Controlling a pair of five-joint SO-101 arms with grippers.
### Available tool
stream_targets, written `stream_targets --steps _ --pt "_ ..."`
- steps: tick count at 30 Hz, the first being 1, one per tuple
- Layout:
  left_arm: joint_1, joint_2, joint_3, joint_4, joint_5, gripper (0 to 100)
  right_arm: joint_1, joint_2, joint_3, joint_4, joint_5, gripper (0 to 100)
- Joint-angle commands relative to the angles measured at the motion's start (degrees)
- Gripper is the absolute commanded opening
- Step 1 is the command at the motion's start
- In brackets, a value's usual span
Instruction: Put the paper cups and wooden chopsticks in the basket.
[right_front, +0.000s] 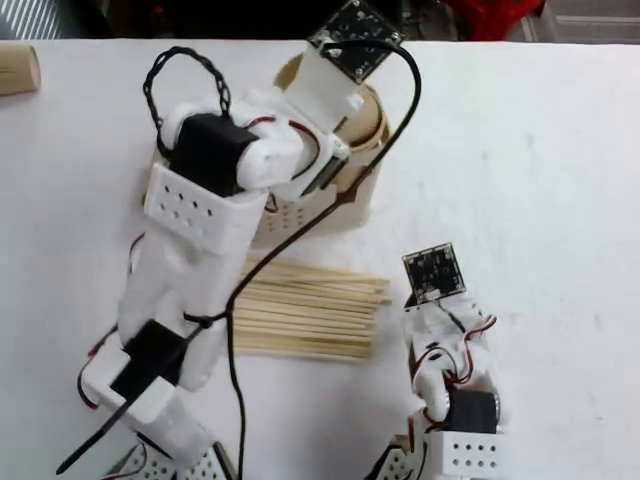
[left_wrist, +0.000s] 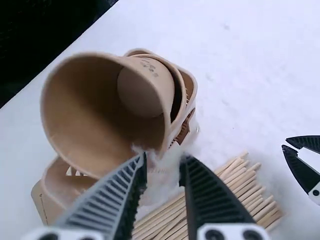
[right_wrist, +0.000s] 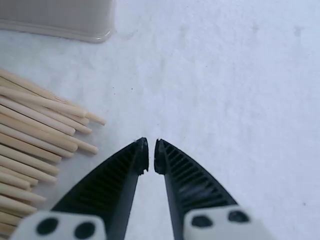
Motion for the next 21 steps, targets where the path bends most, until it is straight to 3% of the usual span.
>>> stream_targets --steps 1,13,21 --pt "0.4 -0.4 -2.1 -2.7 -0.8 13 -0.5 -0.3 -0.2 -0.7 0.5 4.2" --pt "0.4 -1.1 -8.8 -11.9 -0.3 13 -0.6 -0.3 -0.2 -0.7 0.5 4.2" --pt "0.1 5.5 -8.0 -12.6 -0.3 13 -0.6 -0.3 -0.2 -0.7 0.5 4.2"
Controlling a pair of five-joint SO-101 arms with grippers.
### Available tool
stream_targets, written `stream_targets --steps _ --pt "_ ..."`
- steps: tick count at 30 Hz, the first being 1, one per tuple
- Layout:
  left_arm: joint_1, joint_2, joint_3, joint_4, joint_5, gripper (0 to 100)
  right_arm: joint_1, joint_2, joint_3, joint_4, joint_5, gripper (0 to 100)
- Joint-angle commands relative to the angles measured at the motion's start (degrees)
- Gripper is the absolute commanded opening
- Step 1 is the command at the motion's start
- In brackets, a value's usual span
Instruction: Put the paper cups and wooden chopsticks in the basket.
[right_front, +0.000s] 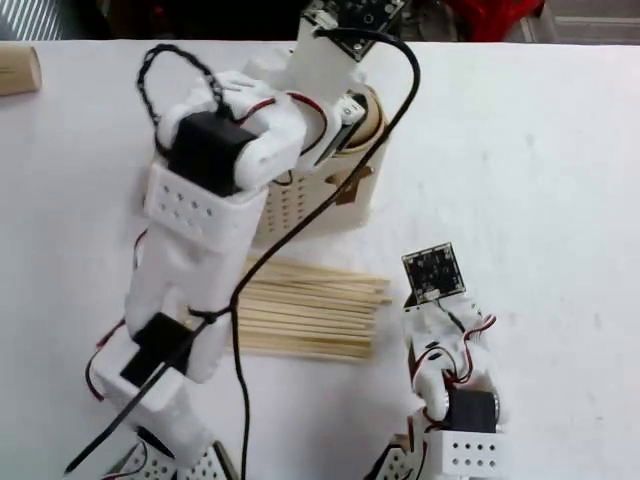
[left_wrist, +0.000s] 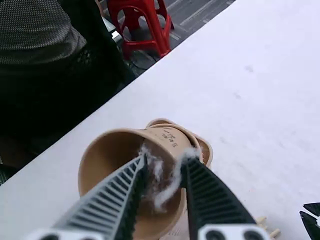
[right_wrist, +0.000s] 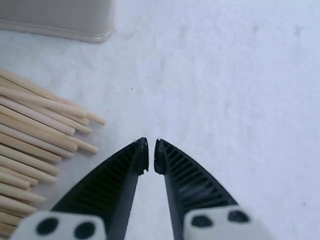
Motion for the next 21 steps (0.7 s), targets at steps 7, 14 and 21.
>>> stream_targets --steps 7,14,21 --pt "0.1 7.9 -1.7 -5.2 -0.3 13 -0.6 -0.3 -0.2 -0.7 0.5 4.2" --pt "1.9 7.9 -5.8 -7.0 -0.4 13 -0.6 -0.3 -0.2 -0.8 0.5 4.2" --pt "3.5 10.9 -7.1 -11.0 -0.6 13 -0.6 -0.3 -0.2 -0.8 0.5 4.2"
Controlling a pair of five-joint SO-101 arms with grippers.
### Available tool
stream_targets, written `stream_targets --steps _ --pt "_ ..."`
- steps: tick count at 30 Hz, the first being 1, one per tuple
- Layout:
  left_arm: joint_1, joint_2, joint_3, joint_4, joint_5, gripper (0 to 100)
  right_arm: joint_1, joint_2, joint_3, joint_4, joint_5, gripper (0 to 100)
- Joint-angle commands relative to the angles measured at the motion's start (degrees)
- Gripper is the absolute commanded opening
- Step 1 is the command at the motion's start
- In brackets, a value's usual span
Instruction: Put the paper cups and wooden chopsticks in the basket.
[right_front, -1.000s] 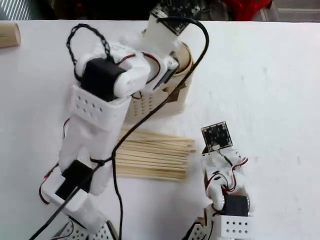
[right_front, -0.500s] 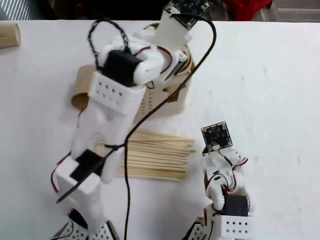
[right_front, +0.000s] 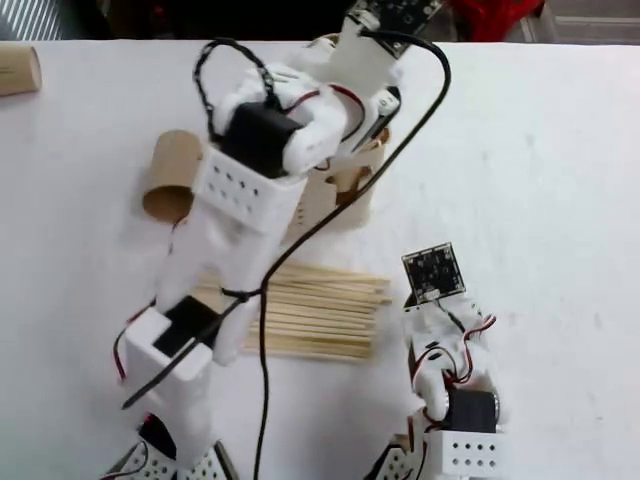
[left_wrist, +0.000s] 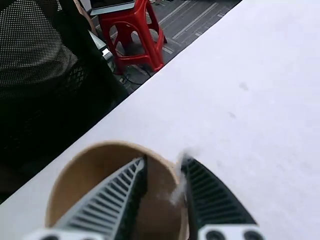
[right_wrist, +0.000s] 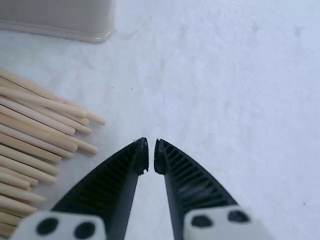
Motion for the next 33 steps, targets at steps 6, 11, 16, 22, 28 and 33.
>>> stream_targets --steps 6,11,16,22,28,33 --pt "0.8 3.4 -2.5 -3.3 -0.6 13 -0.6 -0.3 -0.2 -0.8 0.5 4.2" --pt "-0.9 3.0 -2.7 -3.3 -0.3 13 -0.6 -0.3 -0.2 -0.8 0.5 4.2" --pt "-5.1 5.8 -1.5 -0.2 -0.2 13 -0.6 -0.3 -0.3 -0.8 0.5 4.2" --pt "-6.5 14.2 -1.4 1.9 -0.2 13 -0.6 -0.3 -0.3 -0.8 0.5 4.2" --pt "-6.1 15.9 -1.5 1.8 -0.2 13 -0.6 -0.3 -0.3 -0.8 0.5 4.2" --pt "-7.4 12.4 -8.1 5.4 -0.3 13 -0.6 -0.3 -0.3 -0.8 0.5 4.2"
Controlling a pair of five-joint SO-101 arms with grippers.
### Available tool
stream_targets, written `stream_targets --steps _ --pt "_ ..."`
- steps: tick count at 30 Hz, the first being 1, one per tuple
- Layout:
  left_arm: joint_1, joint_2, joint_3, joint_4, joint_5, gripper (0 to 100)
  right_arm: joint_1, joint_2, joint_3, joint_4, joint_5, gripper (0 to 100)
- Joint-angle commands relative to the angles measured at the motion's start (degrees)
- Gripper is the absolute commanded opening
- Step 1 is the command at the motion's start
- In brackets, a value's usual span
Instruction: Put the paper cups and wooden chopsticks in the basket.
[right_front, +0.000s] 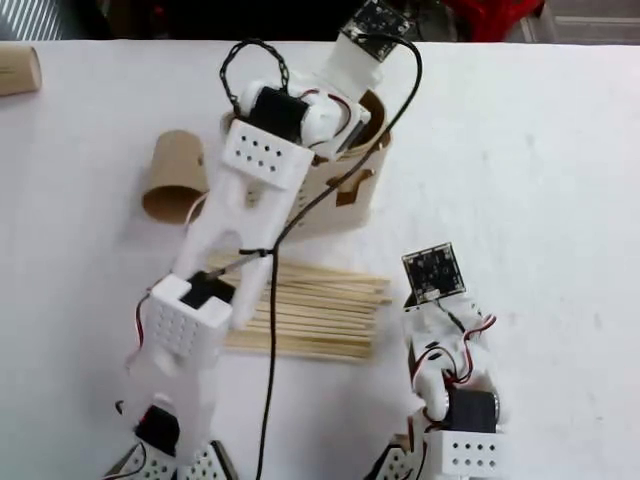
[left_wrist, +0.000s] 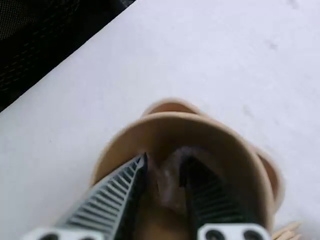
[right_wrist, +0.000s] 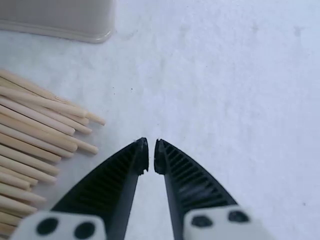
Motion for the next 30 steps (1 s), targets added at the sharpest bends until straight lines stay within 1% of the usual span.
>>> stream_targets --steps 1,5,8,10,15,18,20,23,24,26,28,30 --pt "-2.1 -5.0 -10.2 5.3 -0.7 13 -0.6 -0.3 -0.3 -0.8 0.5 4.2" --pt "-4.7 -10.9 -23.4 12.4 -1.0 13 -0.6 -0.3 -0.3 -0.8 0.5 4.2" --pt "-10.1 -14.1 -31.4 16.8 -1.0 13 -0.6 -0.3 -0.3 -0.8 0.5 4.2" --pt "-16.0 -16.0 -33.1 17.9 -1.0 13 -0.6 -0.3 -0.3 -0.8 0.5 4.2" --pt "-36.0 -21.6 -32.2 18.5 -0.5 13 -0.6 -0.3 -0.3 -0.8 0.5 4.2" --pt "-46.8 -26.8 -31.3 18.6 -0.4 13 -0.6 -0.3 -0.3 -0.8 0.5 4.2" --pt "-52.3 -31.9 -26.0 18.6 -0.4 13 -0.6 -0.3 -0.3 -0.8 0.5 4.2" --pt "-57.2 -42.6 -8.5 18.6 -0.8 13 -0.6 -0.3 -0.2 -0.8 0.5 4.2" --pt "-57.5 -46.5 -1.1 18.5 -1.1 13 -0.6 -0.3 -0.2 -0.8 0.5 4.2" --pt "-56.8 -52.8 14.3 17.1 -5.7 13 -0.6 -0.3 0.2 -0.8 0.5 4.2" --pt "-54.1 -56.8 30.6 11.8 -10.6 13 -0.6 -0.3 0.5 -1.9 0.5 4.2" --pt "-54.3 -58.9 45.8 5.4 -12.3 13 -0.6 -0.3 1.5 -2.9 0.5 4.2"
